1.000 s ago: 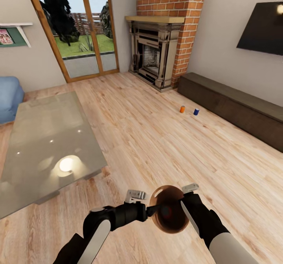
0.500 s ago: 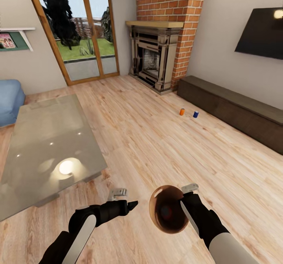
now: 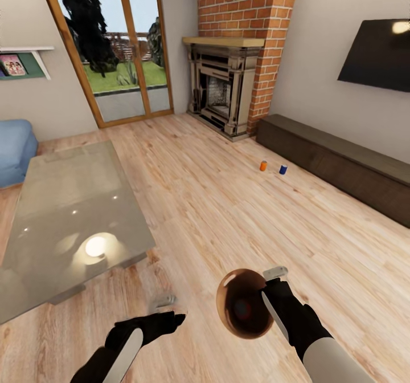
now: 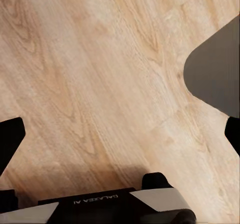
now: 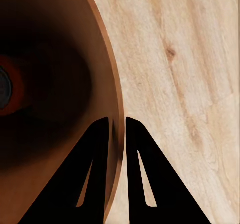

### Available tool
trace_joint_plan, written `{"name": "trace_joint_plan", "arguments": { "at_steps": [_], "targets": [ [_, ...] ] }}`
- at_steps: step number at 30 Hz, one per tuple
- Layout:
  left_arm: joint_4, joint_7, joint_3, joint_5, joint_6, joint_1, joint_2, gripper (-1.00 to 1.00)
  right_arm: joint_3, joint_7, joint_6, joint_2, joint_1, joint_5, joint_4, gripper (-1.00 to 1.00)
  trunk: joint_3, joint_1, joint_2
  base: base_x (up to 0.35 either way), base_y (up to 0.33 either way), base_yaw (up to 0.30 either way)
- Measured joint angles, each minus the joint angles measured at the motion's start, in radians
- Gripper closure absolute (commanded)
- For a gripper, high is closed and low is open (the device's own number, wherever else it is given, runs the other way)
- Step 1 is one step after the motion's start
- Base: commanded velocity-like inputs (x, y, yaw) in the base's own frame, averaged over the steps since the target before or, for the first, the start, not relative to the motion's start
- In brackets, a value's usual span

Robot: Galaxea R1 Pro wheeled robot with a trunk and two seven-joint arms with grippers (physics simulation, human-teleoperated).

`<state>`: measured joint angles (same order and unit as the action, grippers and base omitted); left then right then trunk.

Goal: Put the three can of soda from the living room inside the tash can in the kitchen.

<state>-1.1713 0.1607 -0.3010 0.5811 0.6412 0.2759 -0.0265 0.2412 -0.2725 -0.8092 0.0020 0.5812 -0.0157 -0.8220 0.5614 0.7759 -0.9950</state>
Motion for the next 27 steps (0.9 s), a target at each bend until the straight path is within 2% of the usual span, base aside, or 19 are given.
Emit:
{"name": "trace_joint_plan", "arguments": {
  "at_steps": [3,11,14,17,19,27],
  "targets": [
    [0.041,0.006,-0.001,0.000,-0.020,0.000,0.000,-1.00,0.000,0.000,0.000,0.000,0.000,0.000,0.000,1.00,-0.004,0.000,0.000,0.000,0.000,0.000],
    [0.061,0.013,-0.004,0.000,-0.042,0.000,0.002,-1.00,0.000,0.000,0.000,0.001,0.000,0.000,-0.001,1.00,-0.016,0.000,0.000,0.000,0.000,0.000],
    [0.062,0.033,-0.004,0.000,-0.048,0.000,0.002,-1.00,0.000,0.000,0.000,0.001,0.000,0.001,-0.001,1.00,-0.020,0.000,0.000,0.000,0.000,0.000],
    [0.059,0.089,-0.001,0.001,-0.067,0.000,0.002,-1.00,0.000,0.000,0.000,0.000,0.000,0.002,-0.001,1.00,-0.025,0.000,0.000,0.000,0.000,0.000],
    [0.060,0.104,0.002,0.001,-0.074,0.000,0.002,-1.00,0.000,0.001,0.000,0.000,0.000,-0.001,-0.001,1.00,-0.027,0.000,0.000,0.000,0.000,0.000],
    [0.079,0.122,0.007,0.002,-0.088,0.000,0.002,-1.00,0.000,0.001,0.001,-0.002,0.000,-0.001,-0.001,1.00,-0.038,0.000,0.000,0.000,0.000,0.000]
  ]
}}
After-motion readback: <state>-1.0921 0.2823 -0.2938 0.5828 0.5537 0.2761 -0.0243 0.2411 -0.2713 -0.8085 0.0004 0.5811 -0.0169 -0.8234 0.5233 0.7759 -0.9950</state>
